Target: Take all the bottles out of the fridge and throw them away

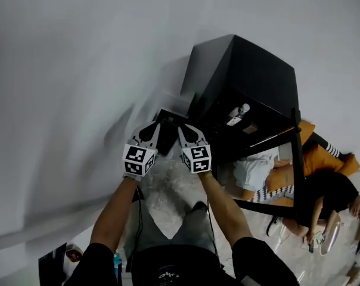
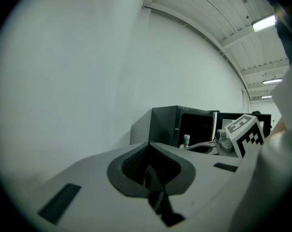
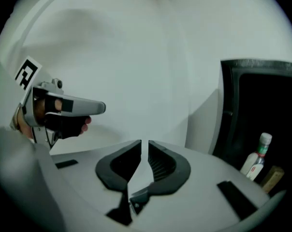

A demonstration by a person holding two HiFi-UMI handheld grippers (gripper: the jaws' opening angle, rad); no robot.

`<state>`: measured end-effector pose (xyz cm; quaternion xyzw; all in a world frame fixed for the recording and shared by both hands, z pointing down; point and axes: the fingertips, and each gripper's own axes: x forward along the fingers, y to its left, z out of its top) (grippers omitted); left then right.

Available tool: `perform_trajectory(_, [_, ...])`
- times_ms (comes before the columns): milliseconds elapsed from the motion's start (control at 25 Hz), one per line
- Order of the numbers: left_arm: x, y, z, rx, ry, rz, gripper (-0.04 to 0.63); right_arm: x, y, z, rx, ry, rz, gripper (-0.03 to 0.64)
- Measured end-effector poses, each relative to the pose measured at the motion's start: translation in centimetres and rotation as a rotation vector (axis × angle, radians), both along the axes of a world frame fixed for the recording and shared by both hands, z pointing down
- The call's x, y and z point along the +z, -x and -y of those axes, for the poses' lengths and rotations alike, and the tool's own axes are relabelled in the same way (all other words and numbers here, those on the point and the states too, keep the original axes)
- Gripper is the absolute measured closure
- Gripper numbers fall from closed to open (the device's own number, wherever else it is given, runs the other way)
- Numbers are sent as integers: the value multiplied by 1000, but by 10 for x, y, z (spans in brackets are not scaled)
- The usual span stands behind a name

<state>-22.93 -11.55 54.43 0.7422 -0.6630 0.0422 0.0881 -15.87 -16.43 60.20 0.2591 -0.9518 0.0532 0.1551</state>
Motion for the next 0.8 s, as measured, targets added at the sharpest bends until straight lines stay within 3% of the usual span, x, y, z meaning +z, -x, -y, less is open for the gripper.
perform_trajectory(120, [-48, -22, -4, 29, 9, 2, 595, -66, -26, -10, 14, -15, 14, 606])
perform_trajectory(320, [-108, -63, 6, 98, -9, 15, 595, -142, -72, -19, 63, -35, 49, 609])
perform_trajectory(800, [-172, -182, 57, 303, -71, 26, 595, -212, -173, -5, 187, -92, 67, 609])
